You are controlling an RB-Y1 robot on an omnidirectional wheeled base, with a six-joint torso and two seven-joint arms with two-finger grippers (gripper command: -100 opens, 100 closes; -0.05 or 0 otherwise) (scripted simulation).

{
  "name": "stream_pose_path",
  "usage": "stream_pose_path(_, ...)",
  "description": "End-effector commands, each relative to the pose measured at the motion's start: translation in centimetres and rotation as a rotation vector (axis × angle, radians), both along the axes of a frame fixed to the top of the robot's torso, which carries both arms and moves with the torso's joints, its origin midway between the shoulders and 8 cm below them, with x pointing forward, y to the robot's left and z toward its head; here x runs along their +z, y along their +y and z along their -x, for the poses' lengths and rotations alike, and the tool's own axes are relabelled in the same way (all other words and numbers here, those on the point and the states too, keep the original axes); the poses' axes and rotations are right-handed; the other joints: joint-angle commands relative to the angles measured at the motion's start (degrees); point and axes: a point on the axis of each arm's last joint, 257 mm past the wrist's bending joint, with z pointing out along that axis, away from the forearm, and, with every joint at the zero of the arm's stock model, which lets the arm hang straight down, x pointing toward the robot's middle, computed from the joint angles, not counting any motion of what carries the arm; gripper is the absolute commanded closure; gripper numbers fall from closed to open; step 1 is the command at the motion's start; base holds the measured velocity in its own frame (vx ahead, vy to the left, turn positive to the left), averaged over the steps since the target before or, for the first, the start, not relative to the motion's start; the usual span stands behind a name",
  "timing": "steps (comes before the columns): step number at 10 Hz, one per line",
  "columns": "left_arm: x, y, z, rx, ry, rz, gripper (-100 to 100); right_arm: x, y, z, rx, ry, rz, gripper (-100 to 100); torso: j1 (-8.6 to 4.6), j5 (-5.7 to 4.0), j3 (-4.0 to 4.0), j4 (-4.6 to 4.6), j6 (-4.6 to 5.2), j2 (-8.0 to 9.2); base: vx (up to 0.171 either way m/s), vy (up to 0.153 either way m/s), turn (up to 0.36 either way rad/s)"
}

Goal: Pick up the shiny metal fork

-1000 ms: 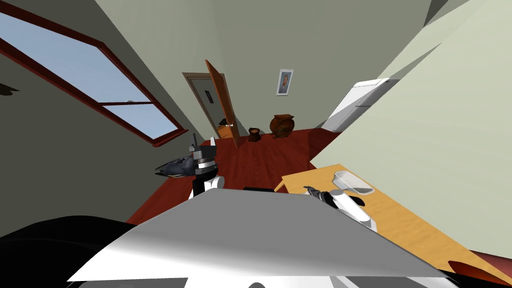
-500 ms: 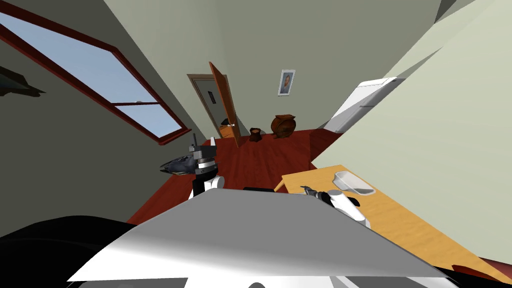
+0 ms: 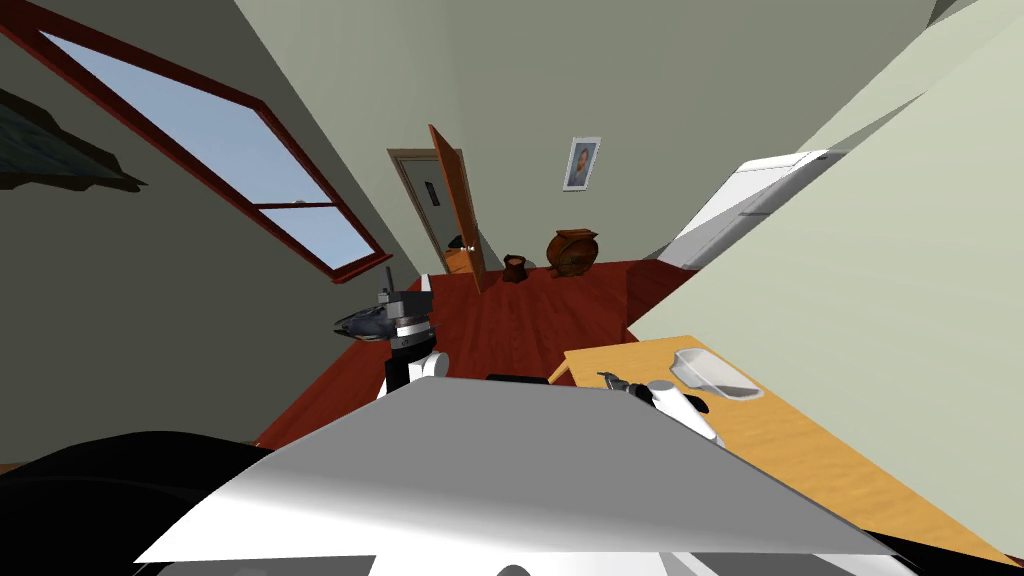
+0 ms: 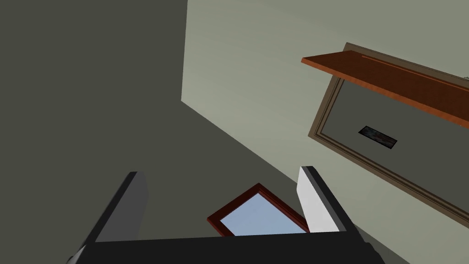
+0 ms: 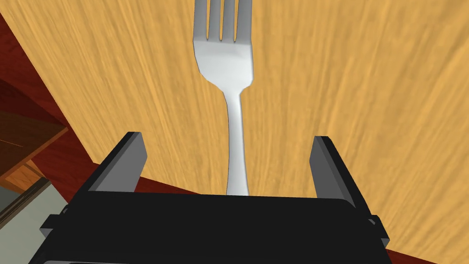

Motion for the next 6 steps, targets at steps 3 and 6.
stream_pose_path(3,0.0,0.0,0.0,0.0,0.0,0.0,0,-0.53,0.29,-0.17,-0.014,-0.001,0.0,100,-0.03,-0.02,-0.05,-0.03,0.03,-0.08,-0.023,-0.023,0.054)
stream_pose_path(6,0.0,0.0,0.0,0.0,0.0,0.0,0,-0.54,0.31,-0.12,-0.012,0.0,-0.001,100,-0.02,-0.03,-0.11,-0.03,0.05,-0.2,0.0,0.0,0.0)
